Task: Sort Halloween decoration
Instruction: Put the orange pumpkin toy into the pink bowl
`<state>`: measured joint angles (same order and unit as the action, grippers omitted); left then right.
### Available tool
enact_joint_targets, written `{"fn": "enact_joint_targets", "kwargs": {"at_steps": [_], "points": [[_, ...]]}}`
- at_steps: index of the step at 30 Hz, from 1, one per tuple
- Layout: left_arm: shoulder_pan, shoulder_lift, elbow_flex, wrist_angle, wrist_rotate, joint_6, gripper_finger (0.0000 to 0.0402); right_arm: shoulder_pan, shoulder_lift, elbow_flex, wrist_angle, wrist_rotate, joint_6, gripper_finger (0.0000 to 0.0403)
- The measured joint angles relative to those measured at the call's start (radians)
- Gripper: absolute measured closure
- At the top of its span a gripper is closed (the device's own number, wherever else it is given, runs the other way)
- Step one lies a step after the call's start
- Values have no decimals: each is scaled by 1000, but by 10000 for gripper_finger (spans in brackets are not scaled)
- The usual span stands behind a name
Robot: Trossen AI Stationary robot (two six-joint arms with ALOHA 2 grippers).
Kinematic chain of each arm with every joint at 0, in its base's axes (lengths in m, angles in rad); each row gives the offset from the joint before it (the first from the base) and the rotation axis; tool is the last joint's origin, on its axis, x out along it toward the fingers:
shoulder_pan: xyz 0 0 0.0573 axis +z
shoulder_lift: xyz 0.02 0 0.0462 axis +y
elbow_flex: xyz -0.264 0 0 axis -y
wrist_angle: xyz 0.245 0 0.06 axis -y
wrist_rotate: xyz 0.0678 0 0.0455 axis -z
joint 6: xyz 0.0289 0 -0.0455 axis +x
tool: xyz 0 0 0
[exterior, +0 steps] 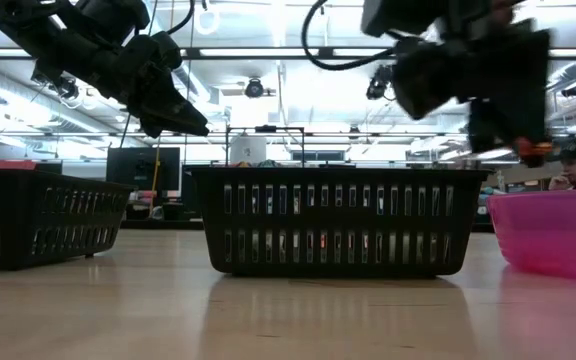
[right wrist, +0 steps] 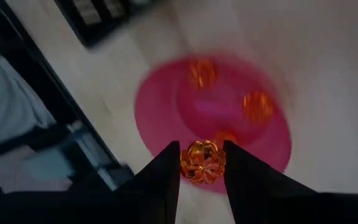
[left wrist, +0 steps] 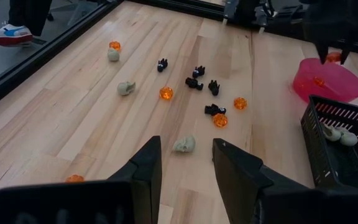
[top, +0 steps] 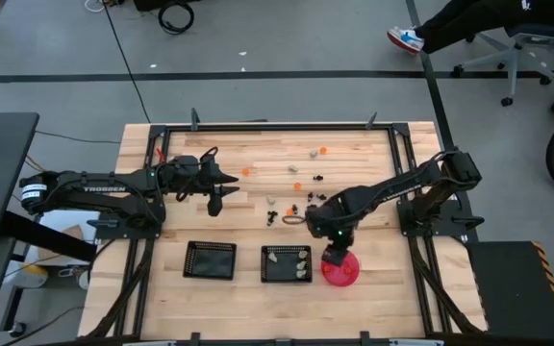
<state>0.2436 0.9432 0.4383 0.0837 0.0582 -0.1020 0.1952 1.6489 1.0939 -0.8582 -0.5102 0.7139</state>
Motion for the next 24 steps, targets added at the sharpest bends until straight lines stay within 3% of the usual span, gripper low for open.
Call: {"fn": "enact_joint_targets", "kwargs": {"at_steps": [7,18,22,24], "points": [[0,0,0,0,0,0,285,92,1,-6,-52,157,33,277],[0,0,0,1,0,0,285,71,1,2,-99,94,74,209],[0,0,0,1,0,0,285,15,1,32,-141,344,39,206],[0,0,0,1,0,0,285,-9,1,34,-129,414,-9,210]]}}
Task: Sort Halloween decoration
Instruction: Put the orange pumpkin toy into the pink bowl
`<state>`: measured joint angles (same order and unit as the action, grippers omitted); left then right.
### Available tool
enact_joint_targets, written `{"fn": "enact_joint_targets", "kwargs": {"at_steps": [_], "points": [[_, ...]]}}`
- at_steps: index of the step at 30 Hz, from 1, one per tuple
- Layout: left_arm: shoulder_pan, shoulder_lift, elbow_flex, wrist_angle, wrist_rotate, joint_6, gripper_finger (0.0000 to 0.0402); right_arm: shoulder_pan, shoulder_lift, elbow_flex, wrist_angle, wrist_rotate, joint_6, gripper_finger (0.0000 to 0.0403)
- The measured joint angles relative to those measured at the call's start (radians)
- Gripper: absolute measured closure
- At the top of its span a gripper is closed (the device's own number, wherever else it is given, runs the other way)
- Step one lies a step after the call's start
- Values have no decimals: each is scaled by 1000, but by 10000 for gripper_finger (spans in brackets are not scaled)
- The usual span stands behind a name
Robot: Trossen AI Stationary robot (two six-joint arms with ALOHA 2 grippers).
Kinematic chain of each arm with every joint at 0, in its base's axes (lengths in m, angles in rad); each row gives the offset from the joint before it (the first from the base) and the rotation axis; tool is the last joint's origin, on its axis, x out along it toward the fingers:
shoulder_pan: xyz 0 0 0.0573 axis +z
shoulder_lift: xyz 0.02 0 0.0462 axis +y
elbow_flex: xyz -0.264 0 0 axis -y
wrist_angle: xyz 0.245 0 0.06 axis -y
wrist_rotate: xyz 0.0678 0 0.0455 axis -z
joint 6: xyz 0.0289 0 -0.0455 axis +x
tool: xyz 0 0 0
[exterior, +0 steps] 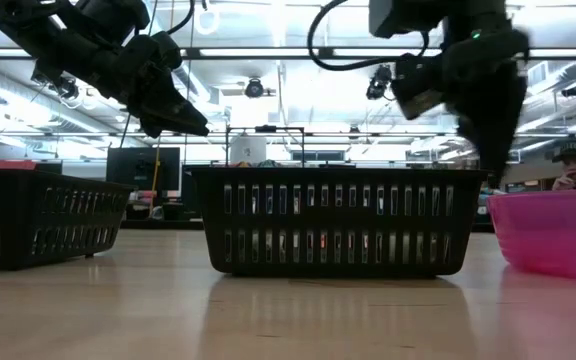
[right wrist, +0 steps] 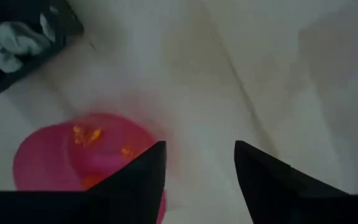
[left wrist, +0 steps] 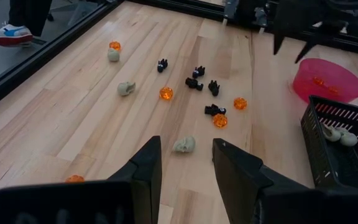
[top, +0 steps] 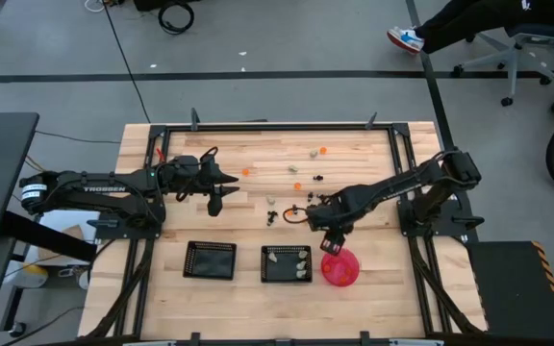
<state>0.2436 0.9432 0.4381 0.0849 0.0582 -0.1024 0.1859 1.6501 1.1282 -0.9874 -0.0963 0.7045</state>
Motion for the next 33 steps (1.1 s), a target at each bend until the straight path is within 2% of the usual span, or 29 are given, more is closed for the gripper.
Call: {"fn": "enact_joint_targets", "kwargs": {"at_steps": [5,13,22,30,33], "points": [[0,0,0,0,0,0,285,-62,0,-9,59,125,-101,226],[0,0,0,0,0,0,285,-133,0,-49,239,257,-263,230],[0,0,0,0,0,0,285,-155,0,-167,563,210,-476,226],[0,0,0,0,0,0,285,-138,0,-241,742,217,-573,219],[0,0,0,0,0,0,285,-137,0,-266,754,226,-577,212]]}}
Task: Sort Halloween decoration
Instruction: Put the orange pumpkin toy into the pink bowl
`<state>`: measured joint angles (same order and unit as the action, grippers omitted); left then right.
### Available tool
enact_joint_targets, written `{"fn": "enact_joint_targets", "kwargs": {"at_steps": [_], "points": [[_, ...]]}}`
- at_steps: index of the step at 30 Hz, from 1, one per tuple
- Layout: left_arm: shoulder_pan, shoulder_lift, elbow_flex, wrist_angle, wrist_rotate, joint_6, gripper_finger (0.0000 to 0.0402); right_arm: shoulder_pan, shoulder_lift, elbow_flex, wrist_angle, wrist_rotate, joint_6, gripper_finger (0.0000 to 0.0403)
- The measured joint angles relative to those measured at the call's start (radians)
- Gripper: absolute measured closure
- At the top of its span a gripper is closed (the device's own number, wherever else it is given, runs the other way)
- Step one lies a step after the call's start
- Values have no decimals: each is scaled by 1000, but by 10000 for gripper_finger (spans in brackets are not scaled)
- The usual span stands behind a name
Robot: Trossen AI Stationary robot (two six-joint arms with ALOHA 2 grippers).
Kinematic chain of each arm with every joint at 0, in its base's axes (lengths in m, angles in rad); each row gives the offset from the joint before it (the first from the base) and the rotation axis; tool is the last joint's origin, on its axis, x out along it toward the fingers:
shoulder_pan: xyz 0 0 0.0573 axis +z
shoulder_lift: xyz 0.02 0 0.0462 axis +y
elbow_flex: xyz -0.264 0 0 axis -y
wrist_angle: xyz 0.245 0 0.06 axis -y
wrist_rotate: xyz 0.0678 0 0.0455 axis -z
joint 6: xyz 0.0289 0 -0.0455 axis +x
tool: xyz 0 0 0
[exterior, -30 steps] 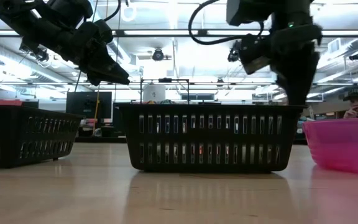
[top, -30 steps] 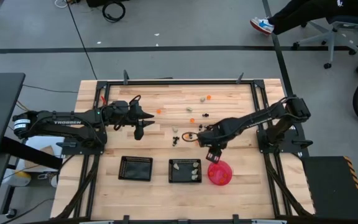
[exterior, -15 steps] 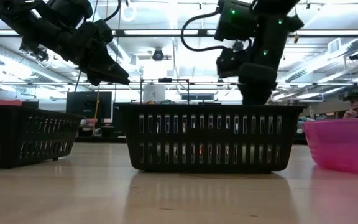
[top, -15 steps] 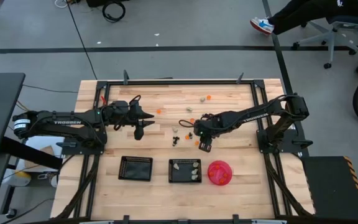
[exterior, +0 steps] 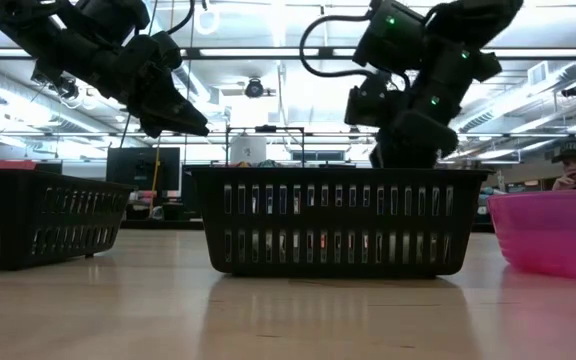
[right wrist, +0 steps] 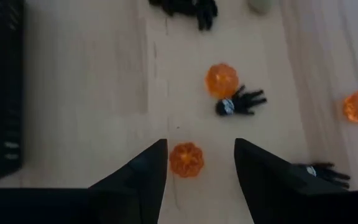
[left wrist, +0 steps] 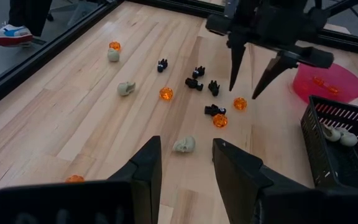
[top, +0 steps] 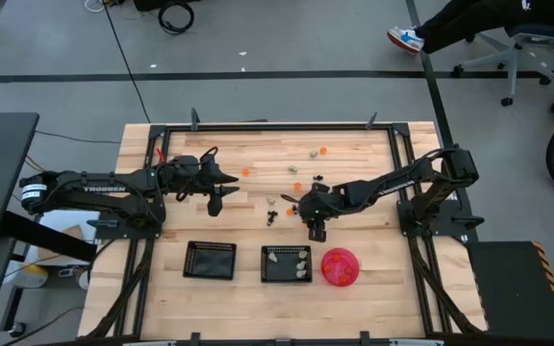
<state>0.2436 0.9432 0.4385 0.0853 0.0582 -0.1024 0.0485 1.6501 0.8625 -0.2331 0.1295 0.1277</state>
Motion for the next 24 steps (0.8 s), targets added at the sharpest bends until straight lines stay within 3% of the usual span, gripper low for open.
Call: {"fn": "enact_joint_targets", "kwargs": {"at_steps": [24], "points": [[0,0,0,0,0,4,285,25,0,-210,341,27,-19,205]]}}
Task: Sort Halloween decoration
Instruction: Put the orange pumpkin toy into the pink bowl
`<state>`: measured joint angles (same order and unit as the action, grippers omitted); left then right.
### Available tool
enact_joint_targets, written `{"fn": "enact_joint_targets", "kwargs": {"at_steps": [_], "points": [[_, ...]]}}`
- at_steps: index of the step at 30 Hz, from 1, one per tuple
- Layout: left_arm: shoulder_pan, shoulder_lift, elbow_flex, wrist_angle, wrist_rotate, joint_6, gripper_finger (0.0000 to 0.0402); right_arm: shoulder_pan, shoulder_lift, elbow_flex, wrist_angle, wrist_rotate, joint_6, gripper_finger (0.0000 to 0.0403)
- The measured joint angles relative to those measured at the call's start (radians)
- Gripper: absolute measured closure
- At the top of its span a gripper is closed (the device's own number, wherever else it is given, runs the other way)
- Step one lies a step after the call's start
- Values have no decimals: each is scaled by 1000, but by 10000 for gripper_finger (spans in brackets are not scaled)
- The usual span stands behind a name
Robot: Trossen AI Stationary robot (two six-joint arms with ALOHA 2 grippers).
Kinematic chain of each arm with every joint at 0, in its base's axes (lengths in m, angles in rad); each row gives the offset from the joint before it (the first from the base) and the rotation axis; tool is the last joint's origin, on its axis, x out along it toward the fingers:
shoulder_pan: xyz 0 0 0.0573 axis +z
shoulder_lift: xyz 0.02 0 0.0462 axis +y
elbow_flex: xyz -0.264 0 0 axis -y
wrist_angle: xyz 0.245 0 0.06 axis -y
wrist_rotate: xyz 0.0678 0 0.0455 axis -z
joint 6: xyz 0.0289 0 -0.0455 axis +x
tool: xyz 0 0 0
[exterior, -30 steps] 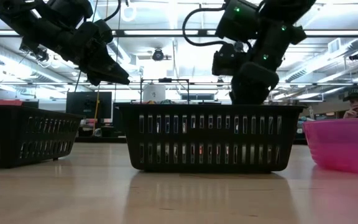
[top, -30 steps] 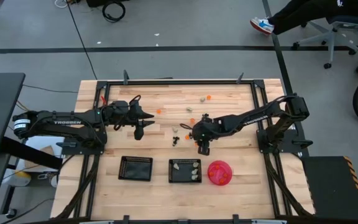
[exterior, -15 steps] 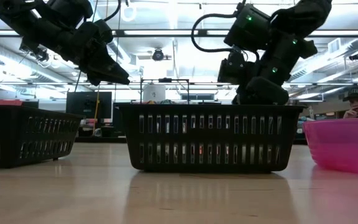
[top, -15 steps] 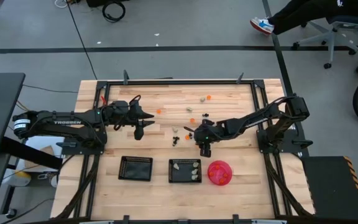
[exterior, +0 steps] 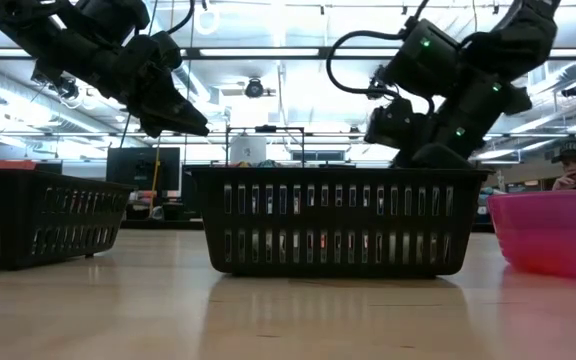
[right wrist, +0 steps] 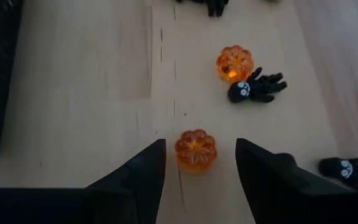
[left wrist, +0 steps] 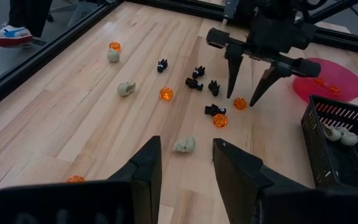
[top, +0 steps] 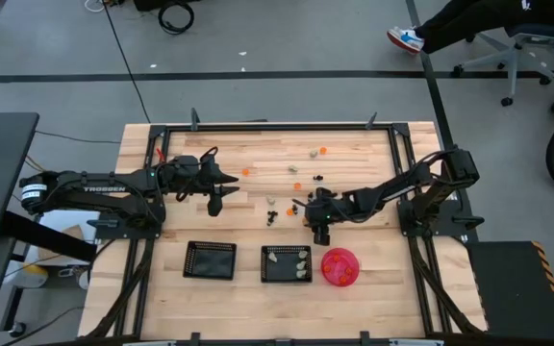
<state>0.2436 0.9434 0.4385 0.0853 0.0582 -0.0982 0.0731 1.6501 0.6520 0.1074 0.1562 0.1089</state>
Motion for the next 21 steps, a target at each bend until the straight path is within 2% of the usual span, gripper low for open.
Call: {"fn": "enact_joint_targets", "kwargs": {"at_steps": [9,16,21], "points": [[0,0,0,0,0,0,285,0,2,-61,126,0,20,205],[0,0,0,5,0,-1,285,3,89,-71,258,5,35,205],[0,0,0,0,0,-4,285,3,102,-69,253,6,56,205]]}}
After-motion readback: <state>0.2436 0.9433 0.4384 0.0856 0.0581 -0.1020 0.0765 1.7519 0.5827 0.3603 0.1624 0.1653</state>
